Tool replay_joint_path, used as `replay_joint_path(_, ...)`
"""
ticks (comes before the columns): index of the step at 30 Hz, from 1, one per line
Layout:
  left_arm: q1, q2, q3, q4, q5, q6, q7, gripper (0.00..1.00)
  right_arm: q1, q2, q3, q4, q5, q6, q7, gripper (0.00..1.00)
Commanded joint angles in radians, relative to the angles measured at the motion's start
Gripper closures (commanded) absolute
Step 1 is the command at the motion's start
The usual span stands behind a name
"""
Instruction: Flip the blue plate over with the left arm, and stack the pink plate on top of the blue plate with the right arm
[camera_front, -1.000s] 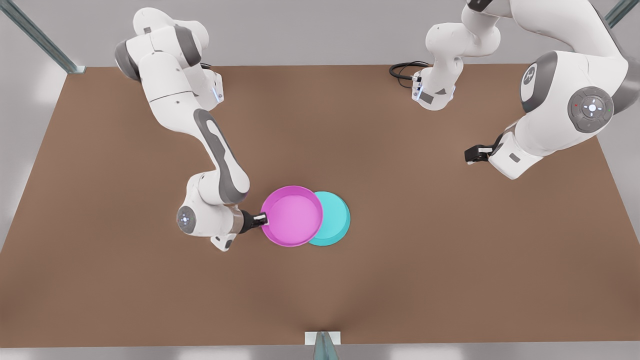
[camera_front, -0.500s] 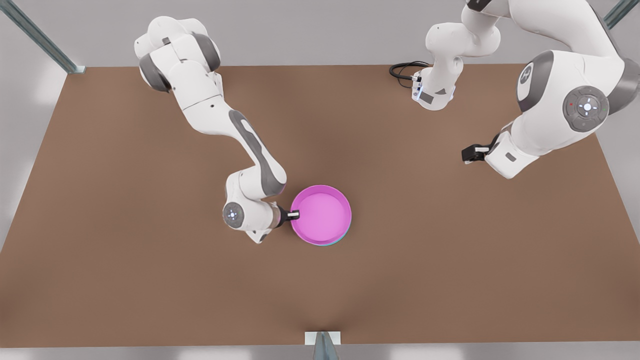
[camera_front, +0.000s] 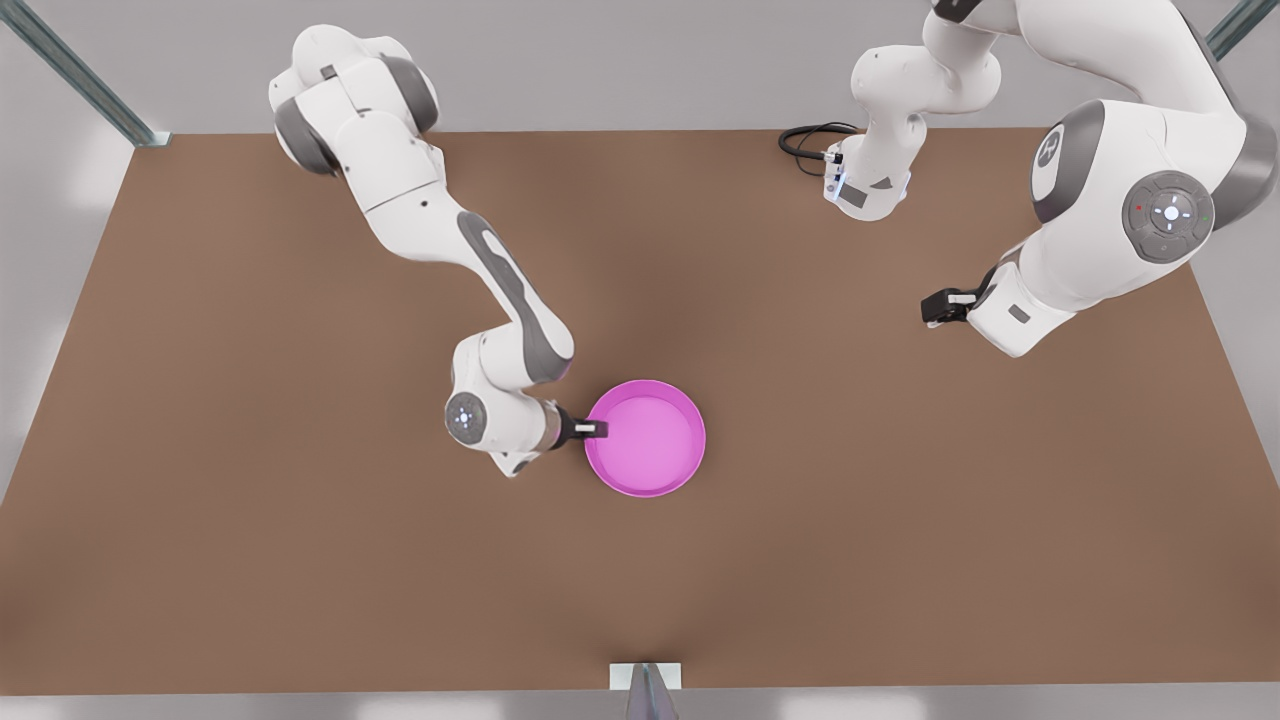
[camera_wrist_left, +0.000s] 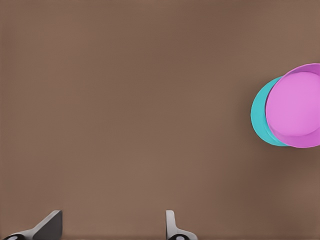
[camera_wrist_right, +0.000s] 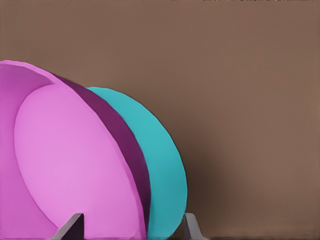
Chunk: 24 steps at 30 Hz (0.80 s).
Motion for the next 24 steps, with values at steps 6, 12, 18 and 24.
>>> replay_joint_path(6,0.000,0.000,0.000,0.002,-0.010,-0.020,-0.004,0.00,-0.157,-0.125,-0.010,-0.042,-0.004,-0.083,0.012,0.00)
replay_joint_path(12,-0.005,0.020,0.000,0.026,-0.013,-0.024,0.014,0.00,-0.258,-0.145,-0.269,0.423,-0.441,-0.791,-0.037,0.00)
replay_joint_path(18,-0.005,0.033,0.000,0.026,-0.013,-0.041,0.014,0.00,-0.334,-0.446,-0.177,0.422,-0.609,-1.074,-0.097,0.00)
replay_joint_path(24,-0.005,0.037,0.000,0.026,-0.013,-0.041,0.014,0.00,-0.370,-0.493,-0.142,0.348,-0.610,-1.025,-0.097,0.00)
